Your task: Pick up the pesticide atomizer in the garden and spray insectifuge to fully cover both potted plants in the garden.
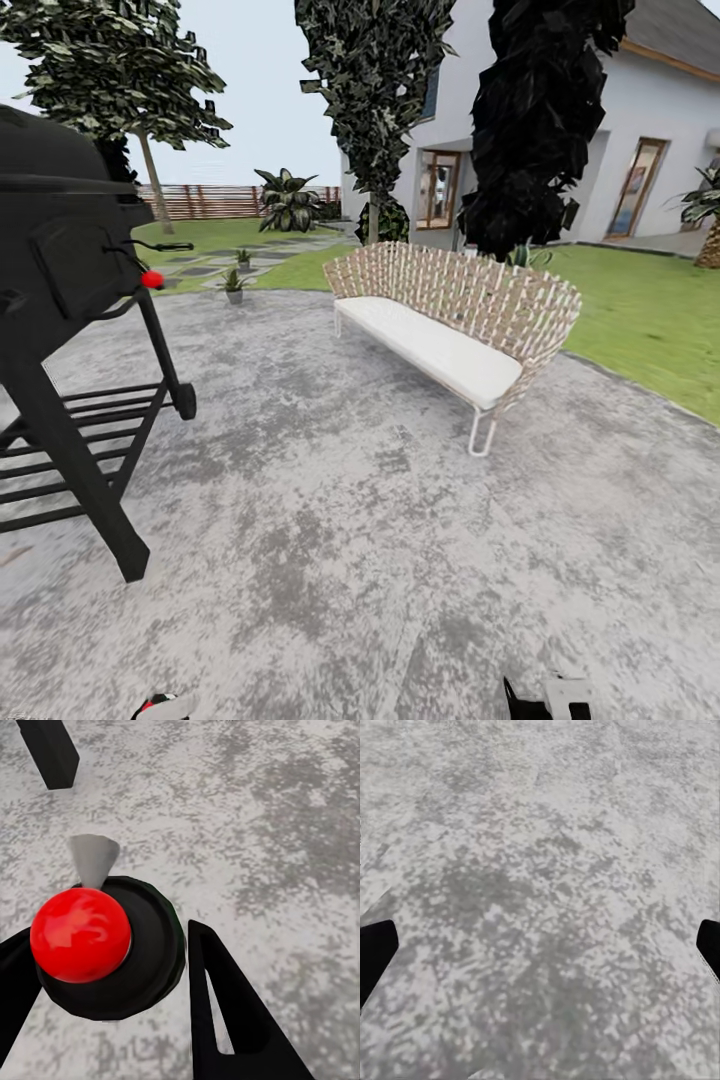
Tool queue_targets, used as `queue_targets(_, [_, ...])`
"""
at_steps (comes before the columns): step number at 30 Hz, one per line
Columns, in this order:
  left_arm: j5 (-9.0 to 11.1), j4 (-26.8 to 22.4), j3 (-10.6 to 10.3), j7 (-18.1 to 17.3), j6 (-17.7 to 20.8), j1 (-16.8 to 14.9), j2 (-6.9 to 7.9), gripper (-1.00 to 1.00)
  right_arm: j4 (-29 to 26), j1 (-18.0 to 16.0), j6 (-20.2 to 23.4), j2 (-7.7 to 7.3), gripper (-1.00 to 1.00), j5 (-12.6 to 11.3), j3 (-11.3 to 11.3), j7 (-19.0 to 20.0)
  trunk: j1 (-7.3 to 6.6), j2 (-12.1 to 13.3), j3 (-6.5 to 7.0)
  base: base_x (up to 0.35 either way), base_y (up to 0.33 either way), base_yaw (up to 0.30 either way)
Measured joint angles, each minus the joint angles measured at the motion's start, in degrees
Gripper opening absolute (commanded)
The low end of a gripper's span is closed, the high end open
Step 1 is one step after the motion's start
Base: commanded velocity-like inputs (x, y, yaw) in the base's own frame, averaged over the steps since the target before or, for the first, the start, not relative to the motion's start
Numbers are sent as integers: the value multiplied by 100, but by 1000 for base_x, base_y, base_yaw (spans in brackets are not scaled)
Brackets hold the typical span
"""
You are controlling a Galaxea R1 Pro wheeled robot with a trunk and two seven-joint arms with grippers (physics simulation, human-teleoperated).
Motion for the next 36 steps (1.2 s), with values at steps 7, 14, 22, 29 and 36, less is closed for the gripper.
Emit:
queue_targets(7, [0,0,-4,0,-5,0,4,-100,-3,0,-2,0,100,1,0,-7,0,0,-1,255,-167,280])
queue_targets(14, [4,0,5,15,1,0,5,-100,-3,0,-2,0,100,1,0,-5,0,0,-1,264,-168,280])
queue_targets(22, [8,0,5,18,1,0,3,-100,-3,0,-2,0,100,1,0,-2,0,0,-1,285,-169,280])
queue_targets(29, [8,0,5,18,1,0,5,-100,-3,0,-2,0,100,1,8,1,0,0,-16,287,-170,279])
queue_targets(36, [8,0,5,18,1,0,5,-100,-3,0,-3,0,100,1,8,1,0,0,-38,287,-183,275])
